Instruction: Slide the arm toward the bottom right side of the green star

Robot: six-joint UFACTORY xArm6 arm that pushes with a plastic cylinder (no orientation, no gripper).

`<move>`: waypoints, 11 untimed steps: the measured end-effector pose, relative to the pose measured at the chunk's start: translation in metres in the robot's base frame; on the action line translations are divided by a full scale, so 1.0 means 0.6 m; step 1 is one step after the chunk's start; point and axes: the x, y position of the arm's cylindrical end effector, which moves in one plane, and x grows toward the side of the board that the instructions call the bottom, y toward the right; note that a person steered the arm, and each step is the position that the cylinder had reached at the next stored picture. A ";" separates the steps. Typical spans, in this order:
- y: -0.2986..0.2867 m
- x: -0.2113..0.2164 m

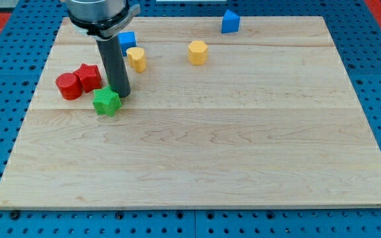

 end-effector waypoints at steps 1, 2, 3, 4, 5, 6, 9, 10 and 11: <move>0.094 -0.048; 0.031 -0.095; -0.044 -0.088; 0.027 -0.023; 0.118 0.068; 0.078 0.094; 0.004 0.065; 0.004 0.065; 0.004 0.065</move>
